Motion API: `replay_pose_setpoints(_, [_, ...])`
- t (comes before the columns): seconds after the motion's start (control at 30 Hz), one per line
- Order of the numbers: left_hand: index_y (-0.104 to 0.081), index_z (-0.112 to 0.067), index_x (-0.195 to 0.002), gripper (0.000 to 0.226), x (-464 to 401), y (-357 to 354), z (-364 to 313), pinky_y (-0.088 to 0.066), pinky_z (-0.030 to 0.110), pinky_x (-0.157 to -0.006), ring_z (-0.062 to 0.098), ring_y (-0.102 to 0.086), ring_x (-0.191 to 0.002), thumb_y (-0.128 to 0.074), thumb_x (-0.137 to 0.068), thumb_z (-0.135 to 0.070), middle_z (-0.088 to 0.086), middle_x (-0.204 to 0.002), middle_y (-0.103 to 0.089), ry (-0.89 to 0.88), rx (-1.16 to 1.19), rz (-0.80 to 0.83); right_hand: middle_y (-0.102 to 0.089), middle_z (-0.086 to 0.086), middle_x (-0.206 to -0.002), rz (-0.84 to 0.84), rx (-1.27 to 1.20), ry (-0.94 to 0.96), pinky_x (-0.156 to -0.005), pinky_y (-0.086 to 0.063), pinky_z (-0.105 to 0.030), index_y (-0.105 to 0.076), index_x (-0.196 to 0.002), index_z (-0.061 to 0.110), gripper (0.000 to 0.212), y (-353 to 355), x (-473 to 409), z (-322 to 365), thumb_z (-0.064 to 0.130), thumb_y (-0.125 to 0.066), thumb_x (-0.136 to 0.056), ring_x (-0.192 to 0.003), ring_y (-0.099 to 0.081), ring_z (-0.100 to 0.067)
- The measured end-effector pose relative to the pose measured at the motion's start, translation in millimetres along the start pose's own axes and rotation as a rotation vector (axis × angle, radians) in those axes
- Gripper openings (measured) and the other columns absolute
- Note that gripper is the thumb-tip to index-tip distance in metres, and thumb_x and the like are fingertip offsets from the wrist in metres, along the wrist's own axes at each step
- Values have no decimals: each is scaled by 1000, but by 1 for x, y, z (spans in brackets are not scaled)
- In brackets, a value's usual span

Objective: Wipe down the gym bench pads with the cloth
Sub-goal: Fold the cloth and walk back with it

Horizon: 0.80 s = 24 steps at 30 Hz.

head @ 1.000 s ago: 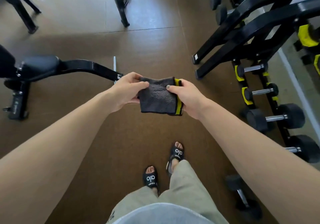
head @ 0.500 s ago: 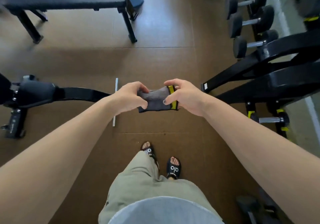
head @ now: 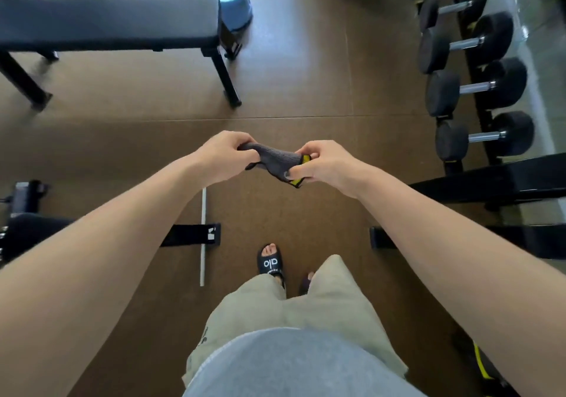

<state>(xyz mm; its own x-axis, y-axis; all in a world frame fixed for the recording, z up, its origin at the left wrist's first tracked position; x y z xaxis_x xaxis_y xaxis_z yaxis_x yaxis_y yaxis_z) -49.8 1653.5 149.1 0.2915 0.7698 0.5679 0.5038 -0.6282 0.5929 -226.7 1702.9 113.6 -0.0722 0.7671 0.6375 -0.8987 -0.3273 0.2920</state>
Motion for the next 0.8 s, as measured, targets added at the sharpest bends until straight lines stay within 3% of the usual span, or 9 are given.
replay_pose_setpoints(0.1, [-69,-21,-102,13,-56,34,-17,-52,37,-87,18,-59,-80,-58,-98,-24,-4,-79,-64,21,19,26,-68,-9,-108,27,-33,-23,-92,-60,-33,-67,-105,11,18,36,-49,18,27,-70,-96,-104,-67,-23])
replay_pose_setpoints(0.27, [-67,-28,-96,16,-157,79,-39,-48,29,-78,14,-57,-78,-56,-105,-34,-2,-84,-64,86,179,49,-67,-11,-133,191,-386,-129,-100,-54,-36,-61,-130,13,34,92,-142,46,35,-59,-104,-121,-65,-22])
replay_pose_setpoints(0.4, [-71,-22,-109,20,-242,115,-63,-49,25,-74,15,-58,-81,-54,-106,-33,7,-96,-67,148,358,20,-67,-16,-132,179,-687,-241,-93,-60,-40,-58,-136,11,39,141,-218,82,33,-58,-104,-119,-67,-28])
replay_pose_setpoints(0.57, [-66,-11,-119,22,-339,168,-84,-57,27,-87,26,-70,-108,-55,-106,-25,13,-119,-72,246,582,-32,-69,-9,-122,187,-624,-276,-84,-62,-37,-61,-131,16,31,196,-316,142,33,-59,-104,-110,-70,-24])
replay_pose_setpoints(0.67, [-61,-10,-123,21,-396,205,-81,-61,27,-79,23,-73,-103,-55,-106,-21,12,-117,-72,297,691,-55,-69,-8,-122,194,-548,-256,-77,-61,-33,-64,-127,16,25,222,-386,184,24,-62,-103,-109,-69,-23])
replay_pose_setpoints(0.8, [-58,-10,-117,14,-487,259,-67,-64,34,-81,25,-75,-100,-59,-104,-16,14,-117,-70,313,796,-65,-67,-10,-121,139,-447,-221,-70,-61,-30,-66,-118,12,18,251,-491,240,16,-65,-101,-102,-69,-23])
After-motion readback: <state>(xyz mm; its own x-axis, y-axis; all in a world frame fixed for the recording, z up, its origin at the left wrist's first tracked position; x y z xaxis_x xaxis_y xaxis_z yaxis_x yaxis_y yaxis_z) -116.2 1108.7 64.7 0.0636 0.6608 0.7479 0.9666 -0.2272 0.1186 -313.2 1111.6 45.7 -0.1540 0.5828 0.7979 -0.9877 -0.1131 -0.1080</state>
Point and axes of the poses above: each hand's wrist, its own x-axis away from the middle knuckle, its own y-axis out of the back of the hand, z = x × y, the point moved 9 cm from there along -x, towards the middle knuckle
